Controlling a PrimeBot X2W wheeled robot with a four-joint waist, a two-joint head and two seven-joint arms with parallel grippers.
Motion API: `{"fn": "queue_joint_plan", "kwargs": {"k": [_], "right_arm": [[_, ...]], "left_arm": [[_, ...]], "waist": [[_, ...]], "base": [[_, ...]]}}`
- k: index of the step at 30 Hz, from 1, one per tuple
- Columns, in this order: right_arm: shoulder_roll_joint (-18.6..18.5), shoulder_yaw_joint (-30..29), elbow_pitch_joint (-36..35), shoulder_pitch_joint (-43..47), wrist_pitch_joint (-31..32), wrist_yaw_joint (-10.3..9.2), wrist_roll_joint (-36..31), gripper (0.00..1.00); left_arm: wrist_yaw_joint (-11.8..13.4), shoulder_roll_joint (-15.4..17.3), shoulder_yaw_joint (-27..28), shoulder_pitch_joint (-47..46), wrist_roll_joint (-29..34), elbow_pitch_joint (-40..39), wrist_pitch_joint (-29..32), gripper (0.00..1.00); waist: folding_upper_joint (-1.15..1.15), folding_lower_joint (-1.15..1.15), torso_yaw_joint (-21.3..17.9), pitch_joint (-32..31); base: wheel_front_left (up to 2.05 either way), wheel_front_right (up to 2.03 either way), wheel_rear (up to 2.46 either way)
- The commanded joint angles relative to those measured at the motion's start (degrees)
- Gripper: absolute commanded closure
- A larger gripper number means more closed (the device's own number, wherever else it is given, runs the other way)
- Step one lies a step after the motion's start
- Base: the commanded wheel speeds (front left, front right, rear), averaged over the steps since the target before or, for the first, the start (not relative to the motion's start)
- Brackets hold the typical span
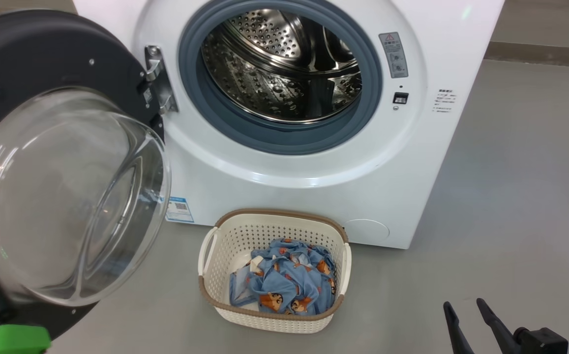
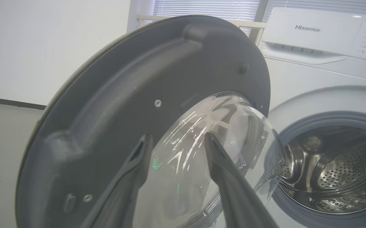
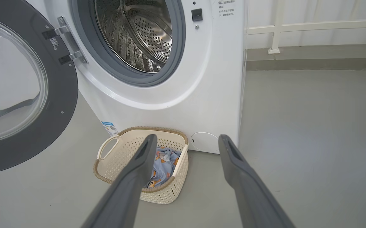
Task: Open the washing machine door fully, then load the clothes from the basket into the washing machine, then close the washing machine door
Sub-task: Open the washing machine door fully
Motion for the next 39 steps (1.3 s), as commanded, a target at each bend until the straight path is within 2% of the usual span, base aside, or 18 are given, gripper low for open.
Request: {"fn": "queue_joint_plan", "kwargs": {"k": [1, 6, 10, 18, 21, 27, 39], "right_arm": [[-0.75, 1.7, -1.17, -1.42, -0.69, 0.1, 0.63, 0.0], [-0.98, 2.68, -1.45, -1.88, -0.69, 0.1, 0.58, 0.0], [-0.92, 3.94, -1.67, -2.1, -0.69, 0.1, 0.53, 0.0], [-1.09, 6.23, -2.57, -2.87, -0.69, 0.1, 0.54, 0.0], [-1.51, 7.2, -2.83, -3.15, -0.69, 0.1, 0.73, 0.0], [-1.85, 6.96, -3.29, -2.75, -0.69, 0.1, 0.86, 0.0], [-1.51, 5.2, -3.93, -2.16, -0.69, 0.1, 0.36, 0.0]], "left_arm": [[0.19, 1.03, 1.2, -0.68, 0.7, -2.84, 0.46, 0.0], [-1.13, 0.19, -3.76, 2.66, 2.3, -11.27, 3.0, 0.0], [-2.08, -0.01, -7.43, 5.11, 4.06, -13.18, 4.04, 0.0], [-6.66, 0.26, -12.41, 9.53, 4.59, -5.68, 2.03, 0.0], [-7.51, -0.34, -12.72, 11.38, 4.21, -1.2, 0.32, 0.0], [-7.45, -1.47, -12.15, 12.6, 3.92, 3.24, -1.02, 0.0], [-7.72, -2.57, -10.57, 13.51, 5.64, 4.93, -1.51, 0.0]], "waist": [[0.0, 0.0, -0.43, 0.04], [0.0, 0.0, -2.29, 0.03], [0.0, 0.0, -4.55, 0.04], [0.0, 0.0, -10.23, 0.13], [0.0, 0.0, -12.82, 0.17], [0.0, 0.0, -14.83, 0.24], [0.0, 0.0, -14.77, -0.24]], "base": [[0.0, 0.0, 0.0], [0.0, 0.0, 0.0], [0.0, 0.0, 0.0], [0.0, 0.0, 0.0], [0.0, 0.0, 0.0], [0.0, 0.0, 0.0], [0.0, 0.0, 0.0]]}}
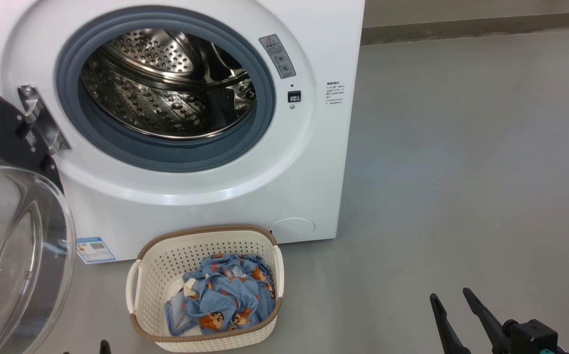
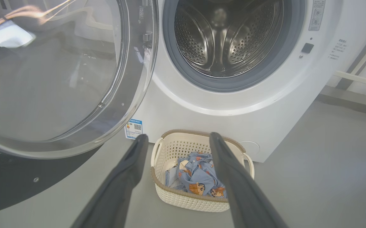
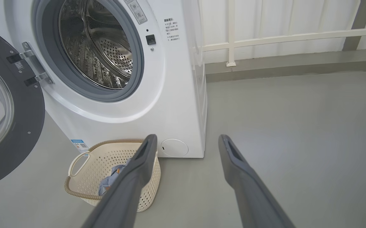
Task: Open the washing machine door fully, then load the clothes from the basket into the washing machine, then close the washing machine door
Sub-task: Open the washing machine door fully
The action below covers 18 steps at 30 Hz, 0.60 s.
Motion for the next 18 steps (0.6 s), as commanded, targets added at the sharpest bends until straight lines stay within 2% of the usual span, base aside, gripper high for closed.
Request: {"fn": "queue_joint_plan", "kwargs": {"k": [1, 18], "right_arm": [[-0.3, 0.84, -1.65, -1.4, -0.69, 0.1, -0.14, 0.0], [-0.16, 0.37, -1.81, -1.14, -0.69, 0.1, -0.29, 0.0]], "left_arm": [[-0.22, 0.03, 2.34, -1.02, 1.11, -1.12, -0.6, 0.0], [-0.58, -0.96, 3.28, -0.75, 3.16, -0.86, -0.62, 0.0]], "waist": [[0.0, 0.0, 0.29, -0.1], [0.0, 0.0, 1.08, -0.69]], "base": [[0.0, 0.0, 0.0], [0.0, 0.0, 0.0]]}}
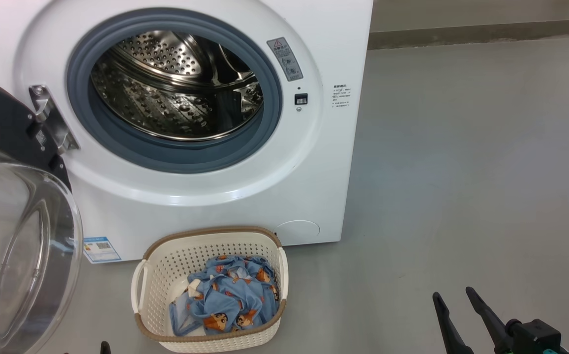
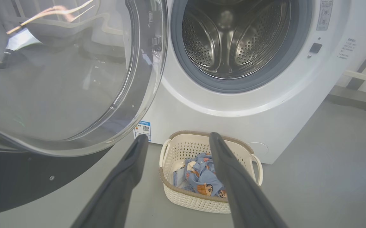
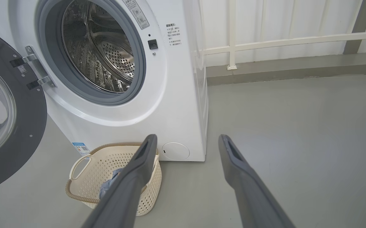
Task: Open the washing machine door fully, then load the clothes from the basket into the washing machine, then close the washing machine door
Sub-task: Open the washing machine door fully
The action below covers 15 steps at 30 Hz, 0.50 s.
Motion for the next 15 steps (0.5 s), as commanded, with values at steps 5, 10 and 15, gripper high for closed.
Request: {"fn": "queue_joint_plan", "kwargs": {"k": [5, 10, 15], "right_arm": [[-0.36, 1.29, -1.36, -1.23, -0.69, 0.1, -0.22, 0.0], [-0.28, 1.26, -1.28, -1.27, -0.69, 0.1, -0.18, 0.0], [-0.16, 1.3, -1.22, -1.27, -0.69, 0.1, -0.15, 0.0]], "left_arm": [[0.09, -0.04, 2.0, -0.8, 1.46, -1.15, -0.61, 0.0], [-0.04, -0.14, 2.07, -0.73, 2.15, -1.12, -0.61, 0.0], [-0.1, -0.22, 2.31, -0.73, 2.63, -1.11, -0.61, 0.0]], "waist": [[0.0, 0.0, -0.01, 0.03], [0.0, 0.0, -0.06, 0.14], [0.0, 0.0, -0.04, 0.39]], "base": [[0.0, 0.0, 0.0], [0.0, 0.0, 0.0], [0.0, 0.0, 0.0]]}}
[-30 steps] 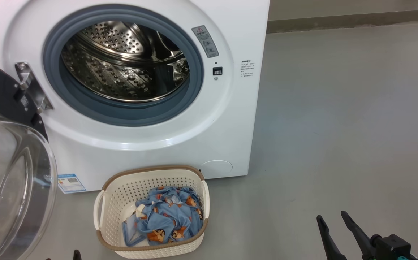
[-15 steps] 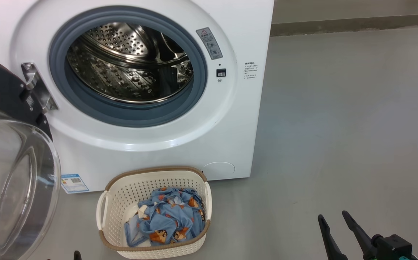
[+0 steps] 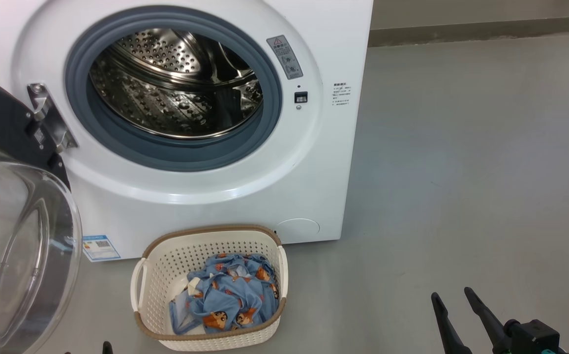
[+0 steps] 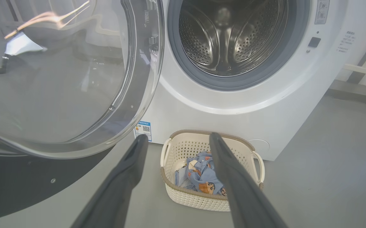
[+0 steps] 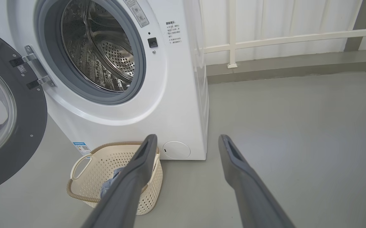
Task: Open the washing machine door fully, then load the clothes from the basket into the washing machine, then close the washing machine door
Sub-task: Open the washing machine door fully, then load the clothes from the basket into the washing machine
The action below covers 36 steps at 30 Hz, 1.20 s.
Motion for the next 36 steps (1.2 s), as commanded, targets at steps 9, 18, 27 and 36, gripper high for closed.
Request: {"fn": "queue_joint_plan", "kwargs": {"k": [9, 18, 27, 36], "right_arm": [[-0.48, 1.32, -1.11, -1.47, -0.69, 0.09, -0.1, 0.0], [-0.63, 1.45, -0.95, -1.68, -0.69, 0.09, -0.03, 0.0], [-0.66, 1.35, -0.94, -1.74, -0.69, 0.09, -0.01, 0.0], [-0.76, 1.59, -0.92, -1.58, -0.69, 0.09, 0.1, 0.0]], "left_arm": [[-0.76, 0.19, 1.76, -0.94, 0.53, 0.3, -0.61, 0.0], [-0.62, 0.22, 2.07, -1.18, 0.87, 0.76, -0.61, 0.0], [0.07, 0.12, 2.77, -1.44, 2.08, -0.23, -0.61, 0.0], [-0.13, 0.01, 2.64, -1.25, 2.13, -0.22, -0.61, 0.0]], "waist": [[0.0, 0.0, 0.04, 0.33], [0.0, 0.0, -0.33, 0.4], [0.0, 0.0, -0.54, 0.52], [0.0, 0.0, -0.45, 0.59]], "base": [[0.07, -0.07, 0.0], [0.96, -0.96, 0.0], [1.41, -1.41, 0.0], [0.3, -0.3, 0.0]]}}
